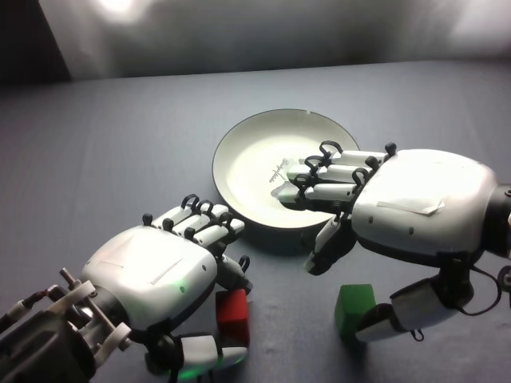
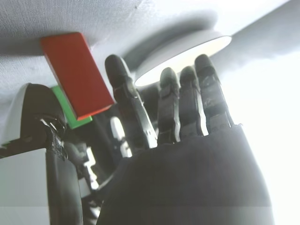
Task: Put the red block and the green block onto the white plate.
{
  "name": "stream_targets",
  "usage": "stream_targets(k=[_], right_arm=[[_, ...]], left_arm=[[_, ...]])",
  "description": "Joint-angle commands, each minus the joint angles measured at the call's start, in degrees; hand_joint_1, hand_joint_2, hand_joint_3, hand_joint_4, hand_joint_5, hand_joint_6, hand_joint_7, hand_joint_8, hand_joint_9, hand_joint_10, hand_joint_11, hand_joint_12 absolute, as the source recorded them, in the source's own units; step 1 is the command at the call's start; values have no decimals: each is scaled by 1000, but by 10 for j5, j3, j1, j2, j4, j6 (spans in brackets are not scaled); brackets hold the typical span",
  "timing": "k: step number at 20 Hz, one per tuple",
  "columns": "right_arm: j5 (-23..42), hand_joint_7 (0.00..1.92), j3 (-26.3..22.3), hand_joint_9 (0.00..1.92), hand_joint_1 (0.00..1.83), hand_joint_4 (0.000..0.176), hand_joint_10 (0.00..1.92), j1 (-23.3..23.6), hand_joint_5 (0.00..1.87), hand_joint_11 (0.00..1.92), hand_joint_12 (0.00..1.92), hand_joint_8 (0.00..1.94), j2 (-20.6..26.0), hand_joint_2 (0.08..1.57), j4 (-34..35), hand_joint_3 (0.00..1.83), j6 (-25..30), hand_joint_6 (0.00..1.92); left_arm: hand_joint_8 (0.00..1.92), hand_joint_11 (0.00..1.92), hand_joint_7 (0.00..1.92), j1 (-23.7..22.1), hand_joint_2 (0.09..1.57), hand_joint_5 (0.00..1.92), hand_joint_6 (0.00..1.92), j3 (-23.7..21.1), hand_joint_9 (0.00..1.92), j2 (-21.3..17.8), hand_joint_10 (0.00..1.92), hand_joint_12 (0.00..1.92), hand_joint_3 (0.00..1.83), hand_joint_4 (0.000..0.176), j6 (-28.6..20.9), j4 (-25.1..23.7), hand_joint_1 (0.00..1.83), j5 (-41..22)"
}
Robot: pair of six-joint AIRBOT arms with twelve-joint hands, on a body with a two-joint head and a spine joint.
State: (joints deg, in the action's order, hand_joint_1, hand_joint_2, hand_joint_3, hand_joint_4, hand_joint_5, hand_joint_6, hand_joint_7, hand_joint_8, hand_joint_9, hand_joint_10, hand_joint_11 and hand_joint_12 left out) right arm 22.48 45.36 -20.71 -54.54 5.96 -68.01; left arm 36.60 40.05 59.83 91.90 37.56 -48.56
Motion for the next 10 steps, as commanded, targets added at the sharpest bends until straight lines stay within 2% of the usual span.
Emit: stream_targets(k=[1, 2, 3, 4, 5, 6, 7, 8, 9, 10], right_arm=[[64, 175, 3, 21, 867, 103, 5, -2, 887, 0, 0, 8, 5, 854, -2, 0, 0, 14], [64, 177, 4, 20, 875, 100, 5, -6, 889, 0, 0, 8, 3, 851, -2, 0, -1, 14], [64, 179, 6, 19, 859, 110, 4, -10, 886, 0, 0, 7, 1, 857, -2, 1, -2, 12], [67, 179, 9, 22, 863, 117, 5, -14, 896, 0, 0, 6, -3, 851, -2, 0, -3, 14], [79, 179, 11, 22, 863, 117, 5, -19, 896, 0, 0, 6, -5, 851, -2, 0, -4, 14], [83, 213, 17, 36, 892, 96, 8, -22, 894, 0, 0, 15, -10, 844, -2, 0, -4, 10], [83, 214, 22, 42, 882, 105, 10, -22, 890, 0, 0, 13, -15, 845, -2, 0, -4, 8], [82, 214, 24, 42, 882, 105, 10, -22, 890, 0, 0, 13, -17, 845, -2, 0, -4, 8], [82, 211, 29, 48, 888, 109, 11, -25, 896, 0, 0, 9, -20, 834, -2, 0, -4, 10], [82, 218, 32, 50, 885, 109, 11, -29, 895, 0, 0, 11, -22, 838, -2, 0, -4, 9]], left_arm=[[2, 0, 182, -2, 1071, 808, 4, 2, 40, -1, 2, 248, 1, 136, 2, -25, 627, -54], [2, 0, 185, -2, 1064, 821, 6, 3, 45, 0, 2, 275, 0, 129, 2, -25, 647, -54], [4, 0, 204, -2, 1059, 839, 8, 3, 59, 1, 4, 297, 0, 116, 2, -25, 675, -54], [3, 0, 208, -2, 1069, 831, 2, 4, 60, 1, 3, 298, 3, 136, 2, -24, 637, -54], [3, 0, 208, -2, 1069, 831, 2, 4, 60, 1, 3, 298, 3, 136, 2, -23, 637, -54], [2, 0, 218, -3, 1070, 834, 1, 4, 75, 1, 4, 345, 2, 123, 2, -23, 641, -54], [1, 0, 217, -4, 1076, 819, 0, 5, 76, 2, 3, 344, 4, 116, 3, -22, 641, -54], [1, 0, 217, -5, 1076, 819, 0, 5, 76, 2, 3, 344, 4, 116, 3, -21, 641, -54], [2, 0, 225, -6, 1061, 822, 2, 5, 83, 2, 3, 380, 0, 109, 3, -21, 668, -54], [0, 0, 215, -8, 1068, 812, 1, 5, 77, 2, 1, 394, 2, 111, 5, -20, 645, -54]])
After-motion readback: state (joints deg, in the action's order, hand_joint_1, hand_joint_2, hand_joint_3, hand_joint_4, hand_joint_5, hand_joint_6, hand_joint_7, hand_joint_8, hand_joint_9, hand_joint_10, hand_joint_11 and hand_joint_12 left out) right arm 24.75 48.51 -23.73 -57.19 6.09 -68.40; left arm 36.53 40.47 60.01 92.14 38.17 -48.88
